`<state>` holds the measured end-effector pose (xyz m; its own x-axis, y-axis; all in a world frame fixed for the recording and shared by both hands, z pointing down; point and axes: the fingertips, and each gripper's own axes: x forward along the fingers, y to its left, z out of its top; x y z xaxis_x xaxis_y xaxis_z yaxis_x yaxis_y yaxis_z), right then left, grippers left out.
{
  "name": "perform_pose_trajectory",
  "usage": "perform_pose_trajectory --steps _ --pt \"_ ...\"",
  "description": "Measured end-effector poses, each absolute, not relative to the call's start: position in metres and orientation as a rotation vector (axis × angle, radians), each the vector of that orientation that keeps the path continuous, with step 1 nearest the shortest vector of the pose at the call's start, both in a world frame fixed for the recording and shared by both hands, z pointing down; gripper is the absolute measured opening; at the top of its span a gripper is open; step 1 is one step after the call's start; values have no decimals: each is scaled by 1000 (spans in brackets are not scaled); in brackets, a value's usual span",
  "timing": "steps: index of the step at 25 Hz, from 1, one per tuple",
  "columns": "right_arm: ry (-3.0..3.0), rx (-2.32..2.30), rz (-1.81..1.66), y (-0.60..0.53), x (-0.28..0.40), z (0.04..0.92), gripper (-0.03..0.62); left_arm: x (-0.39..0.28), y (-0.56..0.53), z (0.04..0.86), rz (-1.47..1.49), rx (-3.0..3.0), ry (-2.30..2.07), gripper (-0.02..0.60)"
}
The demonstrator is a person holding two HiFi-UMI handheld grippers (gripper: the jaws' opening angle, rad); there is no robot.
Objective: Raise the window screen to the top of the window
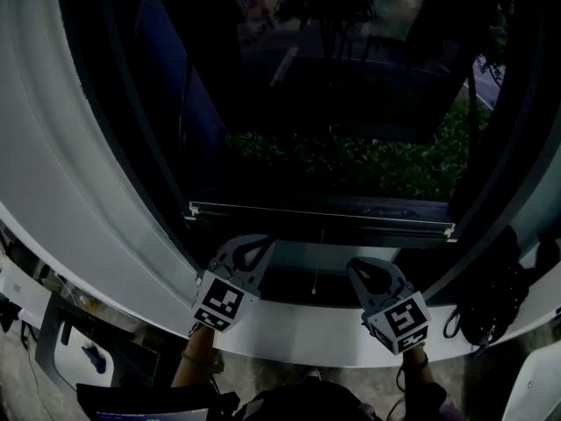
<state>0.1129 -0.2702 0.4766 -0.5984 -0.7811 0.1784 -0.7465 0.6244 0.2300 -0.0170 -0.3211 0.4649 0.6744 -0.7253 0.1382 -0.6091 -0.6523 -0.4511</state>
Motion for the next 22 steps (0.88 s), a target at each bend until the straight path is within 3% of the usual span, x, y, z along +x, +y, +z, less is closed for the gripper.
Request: perform_pose_trajectory --steps 5,9,12,14,22 --pt "-2382 1037 -427 -308 114 470 72 -15 -353 472 -804 -2300 887 2" --pt "-2231 961 -522 -328 119 478 74 -25 -366 489 -1061 -2157 764 2" --pt "-2140 917 -552 -336 120 484 74 -30 -374 499 -1162 -2094 670 5" --pt "-2089 896 -550 -339 120 490 74 -31 -379 504 -1220 -2059 606 44" --pt "-1946 889 -555 -355 126 496 74 -31 -382 508 -1295 -2063 469 38"
